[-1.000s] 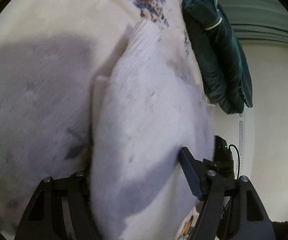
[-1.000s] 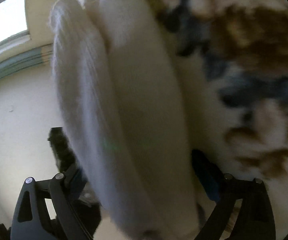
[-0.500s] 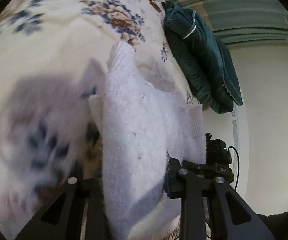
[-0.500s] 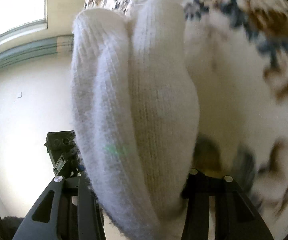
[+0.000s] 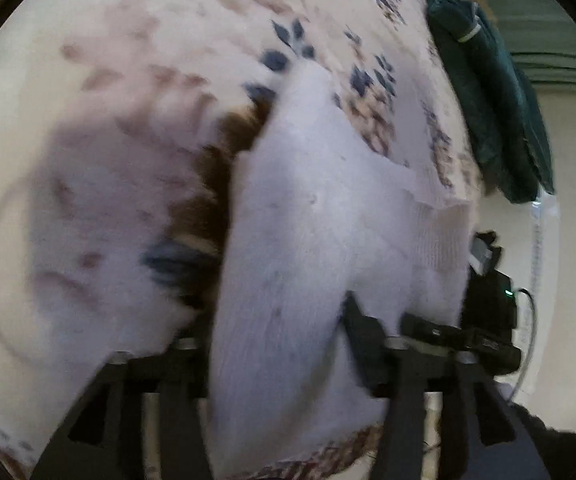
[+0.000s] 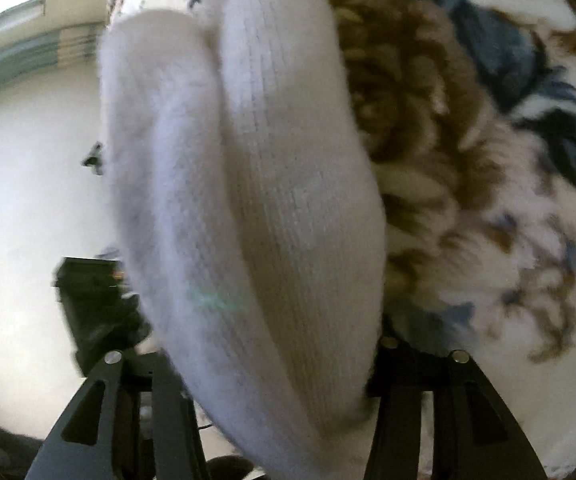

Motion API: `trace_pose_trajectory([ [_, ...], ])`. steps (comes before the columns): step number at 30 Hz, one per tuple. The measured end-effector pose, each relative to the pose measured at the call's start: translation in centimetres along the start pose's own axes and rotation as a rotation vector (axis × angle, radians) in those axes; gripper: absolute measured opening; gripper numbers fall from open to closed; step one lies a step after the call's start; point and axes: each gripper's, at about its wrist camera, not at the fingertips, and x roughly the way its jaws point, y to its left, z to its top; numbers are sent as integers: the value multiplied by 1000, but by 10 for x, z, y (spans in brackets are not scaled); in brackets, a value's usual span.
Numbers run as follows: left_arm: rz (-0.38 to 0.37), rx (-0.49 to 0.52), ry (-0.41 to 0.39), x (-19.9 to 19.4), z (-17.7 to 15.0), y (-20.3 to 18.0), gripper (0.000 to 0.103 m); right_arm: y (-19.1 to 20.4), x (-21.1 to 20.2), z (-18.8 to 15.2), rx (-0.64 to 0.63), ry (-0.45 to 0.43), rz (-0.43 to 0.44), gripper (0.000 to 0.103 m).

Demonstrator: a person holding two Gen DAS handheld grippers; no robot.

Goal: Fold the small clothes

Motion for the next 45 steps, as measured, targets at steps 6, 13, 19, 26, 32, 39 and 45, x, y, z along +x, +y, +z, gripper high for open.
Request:
trace_pose_trajectory([
  [6, 154, 39, -114, -48, 1, -3, 69, 21, -30, -2, -92, -26, -262, 64],
  [13, 448, 79, -156, -43, 17, 3, 69, 71, -85, 6, -221, -148, -438, 64],
  [19, 492, 9, -45, 10, 18, 57, 76, 85, -91, 35, -161, -186, -456, 64],
  [26, 493, 13, -34, 30, 28, 62, 103, 98, -73, 51, -112, -216, -437, 64],
  [32, 531, 19, -100, 1, 28, 42, 99, 112, -83, 58, -142, -249, -465, 64],
  [39, 531, 250, -216, -24, 37, -27, 99, 141, -68, 76, -319, -268, -616, 64],
  [45, 552, 375, -204, 16, 56, -71, 99, 150, -46, 92, -404, -247, -650, 18],
])
